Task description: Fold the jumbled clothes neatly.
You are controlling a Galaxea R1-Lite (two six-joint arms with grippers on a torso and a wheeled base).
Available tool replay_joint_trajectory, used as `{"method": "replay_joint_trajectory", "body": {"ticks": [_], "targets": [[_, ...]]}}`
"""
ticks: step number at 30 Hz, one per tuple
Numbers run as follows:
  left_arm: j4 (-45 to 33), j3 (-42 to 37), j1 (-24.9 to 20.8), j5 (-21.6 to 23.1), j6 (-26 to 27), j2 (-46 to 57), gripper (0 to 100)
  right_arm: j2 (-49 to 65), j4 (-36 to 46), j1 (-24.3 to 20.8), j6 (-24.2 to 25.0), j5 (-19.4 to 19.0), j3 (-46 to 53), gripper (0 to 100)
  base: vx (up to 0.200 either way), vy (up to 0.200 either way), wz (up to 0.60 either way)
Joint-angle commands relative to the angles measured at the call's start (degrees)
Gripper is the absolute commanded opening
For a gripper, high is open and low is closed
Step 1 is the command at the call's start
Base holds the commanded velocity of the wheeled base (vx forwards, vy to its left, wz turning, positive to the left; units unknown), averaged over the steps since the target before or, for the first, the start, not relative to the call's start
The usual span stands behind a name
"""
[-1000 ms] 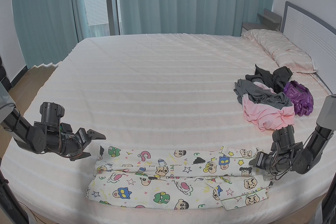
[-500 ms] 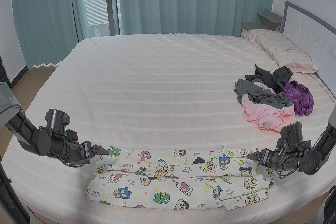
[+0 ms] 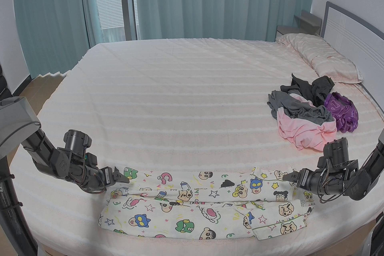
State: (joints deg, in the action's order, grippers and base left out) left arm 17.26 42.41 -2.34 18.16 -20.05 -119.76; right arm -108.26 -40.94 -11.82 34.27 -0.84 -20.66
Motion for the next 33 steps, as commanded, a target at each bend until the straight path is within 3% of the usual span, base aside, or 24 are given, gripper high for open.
{"method": "replay_joint_trajectory", "body": {"ticks": [1,16,17,33], "targets": [[0.0,0.0,0.0,0.0,0.3,-1.4,100,0.2,0.0,-0.1,0.0,0.0,0.0,100,0.0,0.0,0.0],[0.0,-1.2,-2.2,3.5,0.1,-1.3,100,0.3,0.0,-0.1,0.0,0.0,0.0,100,0.0,0.0,0.0],[0.0,-1.2,-2.2,3.6,0.1,-1.3,0,0.3,0.0,0.0,0.0,0.0,0.0,100,0.0,0.0,0.0],[-0.7,-2.3,-1.1,3.5,-0.2,3.1,0,1.7,0.0,0.3,0.2,0.0,0.0,100,0.0,0.0,0.0]]}}
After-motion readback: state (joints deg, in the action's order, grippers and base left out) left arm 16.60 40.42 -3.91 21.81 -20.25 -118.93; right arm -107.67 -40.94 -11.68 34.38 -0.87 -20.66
